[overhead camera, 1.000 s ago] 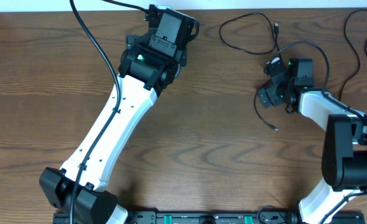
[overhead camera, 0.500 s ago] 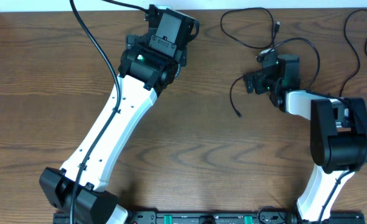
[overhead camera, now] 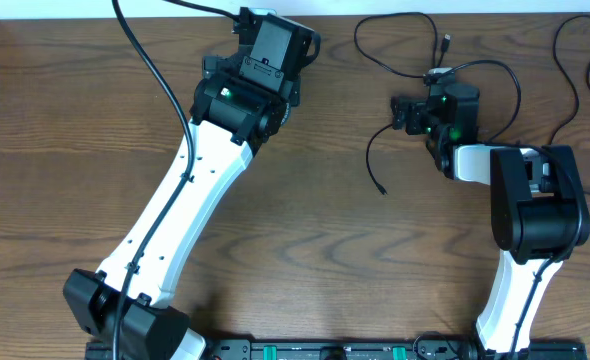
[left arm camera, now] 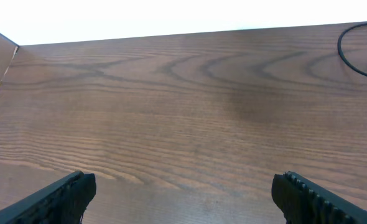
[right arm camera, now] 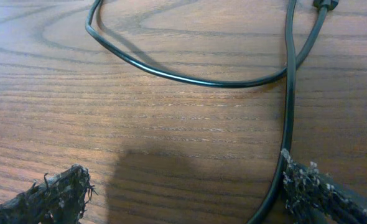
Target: Untangle cables
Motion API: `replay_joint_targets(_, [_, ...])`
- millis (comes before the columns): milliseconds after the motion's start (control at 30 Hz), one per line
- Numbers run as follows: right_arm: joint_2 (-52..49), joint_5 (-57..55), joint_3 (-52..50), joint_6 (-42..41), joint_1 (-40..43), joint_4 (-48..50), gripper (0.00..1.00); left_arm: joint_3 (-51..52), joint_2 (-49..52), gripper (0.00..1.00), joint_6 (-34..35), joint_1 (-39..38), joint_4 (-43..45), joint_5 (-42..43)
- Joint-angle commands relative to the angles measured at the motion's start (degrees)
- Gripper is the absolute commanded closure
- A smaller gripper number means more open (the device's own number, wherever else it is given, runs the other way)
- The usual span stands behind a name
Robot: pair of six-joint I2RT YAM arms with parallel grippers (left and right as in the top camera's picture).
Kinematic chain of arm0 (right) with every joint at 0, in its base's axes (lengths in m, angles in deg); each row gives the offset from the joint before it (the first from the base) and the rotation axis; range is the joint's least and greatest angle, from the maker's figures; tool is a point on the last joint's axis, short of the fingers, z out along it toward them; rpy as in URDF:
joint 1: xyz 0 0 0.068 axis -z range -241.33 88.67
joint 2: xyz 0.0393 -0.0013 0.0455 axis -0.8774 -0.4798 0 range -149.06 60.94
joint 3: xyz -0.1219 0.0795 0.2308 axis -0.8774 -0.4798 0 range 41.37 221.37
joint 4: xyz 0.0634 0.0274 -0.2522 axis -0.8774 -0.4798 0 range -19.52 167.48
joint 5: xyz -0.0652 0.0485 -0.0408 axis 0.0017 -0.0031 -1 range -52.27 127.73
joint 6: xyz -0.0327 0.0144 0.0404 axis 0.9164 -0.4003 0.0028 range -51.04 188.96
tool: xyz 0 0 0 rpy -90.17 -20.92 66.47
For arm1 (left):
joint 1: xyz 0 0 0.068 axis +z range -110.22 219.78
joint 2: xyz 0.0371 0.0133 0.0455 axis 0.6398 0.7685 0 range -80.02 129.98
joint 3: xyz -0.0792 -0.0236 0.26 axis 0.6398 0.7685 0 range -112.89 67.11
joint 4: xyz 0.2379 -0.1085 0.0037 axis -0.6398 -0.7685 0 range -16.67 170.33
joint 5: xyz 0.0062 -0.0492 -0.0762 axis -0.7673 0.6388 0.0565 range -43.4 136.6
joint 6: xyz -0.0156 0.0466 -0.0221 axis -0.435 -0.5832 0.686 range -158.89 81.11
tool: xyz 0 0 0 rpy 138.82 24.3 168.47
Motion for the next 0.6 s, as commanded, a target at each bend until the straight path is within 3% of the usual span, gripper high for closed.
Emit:
replay_joint_targets(0, [-5.6, 4.8, -3.2, -5.5, 0.3, -4.6, 0.01, -0.1, -0.7, 0.05, 0.8, 0.0, -0.2, -0.2])
replay_joint_targets(233, [4.7, 6.4, -3.2, -4.5, 2.4, -8.8, 0.01, -0.1, -0.7, 0.05, 0.8, 0.0, -0.2, -0.2])
replay_joint_targets(433, [22.2, 6.2, -3.2, 0.8, 2.8, -20.3, 0.01, -0.1, -0.7, 0.04, 0.8, 0.0, -0.2, -0.2])
replay_joint_targets(567, [33.0, 7.0, -3.2, 0.1, 2.5, -32.0, 0.01, -0.1, -0.7, 0.05, 0.8, 0.0, -0.2, -0.2])
